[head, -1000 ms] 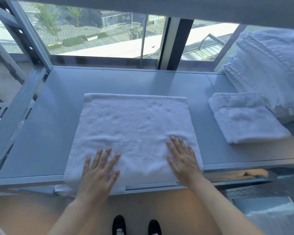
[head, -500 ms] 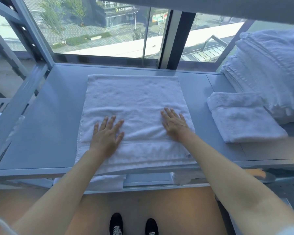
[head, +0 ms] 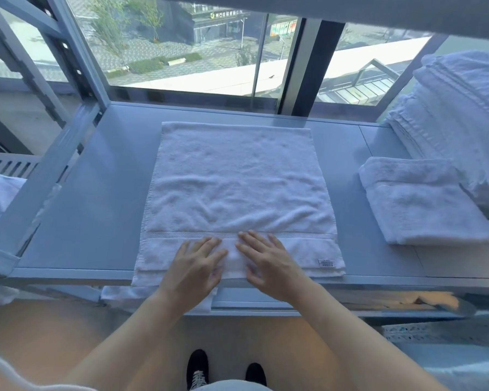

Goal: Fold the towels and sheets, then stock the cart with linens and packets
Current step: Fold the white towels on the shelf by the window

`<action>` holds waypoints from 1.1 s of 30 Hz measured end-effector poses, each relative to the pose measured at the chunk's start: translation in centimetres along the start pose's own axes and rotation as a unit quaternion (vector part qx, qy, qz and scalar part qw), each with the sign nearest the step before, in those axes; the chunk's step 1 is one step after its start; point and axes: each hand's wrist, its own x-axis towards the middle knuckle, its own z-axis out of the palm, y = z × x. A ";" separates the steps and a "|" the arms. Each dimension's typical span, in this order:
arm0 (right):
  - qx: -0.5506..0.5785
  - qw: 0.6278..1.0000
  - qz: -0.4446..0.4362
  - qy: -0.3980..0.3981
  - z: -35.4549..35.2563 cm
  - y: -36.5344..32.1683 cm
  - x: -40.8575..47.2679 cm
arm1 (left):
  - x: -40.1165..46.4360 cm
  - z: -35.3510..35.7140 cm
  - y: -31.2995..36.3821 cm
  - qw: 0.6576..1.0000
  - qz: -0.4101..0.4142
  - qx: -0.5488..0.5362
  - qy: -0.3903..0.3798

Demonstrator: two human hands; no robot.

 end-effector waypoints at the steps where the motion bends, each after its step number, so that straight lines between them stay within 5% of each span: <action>1: -0.001 1.000 -0.005 -0.002 -0.1 0.1 0.0 | -0.1 -0.1 -0.1 1.000 -0.001 0.004 0.002; 11: 0.067 0.997 0.033 -0.007 -0.7 3.2 -3.2 | -2.7 -0.6 -3.2 0.995 -0.081 0.007 -0.058; 27: 0.062 0.994 0.093 0.007 -1.7 2.4 2.2 | 0.4 -1.5 -6.5 0.970 -0.138 -0.063 0.193; 33: 0.017 0.992 0.083 0.096 -0.7 2.4 1.3 | -2.1 -0.6 -6.9 0.970 -0.106 -0.032 0.216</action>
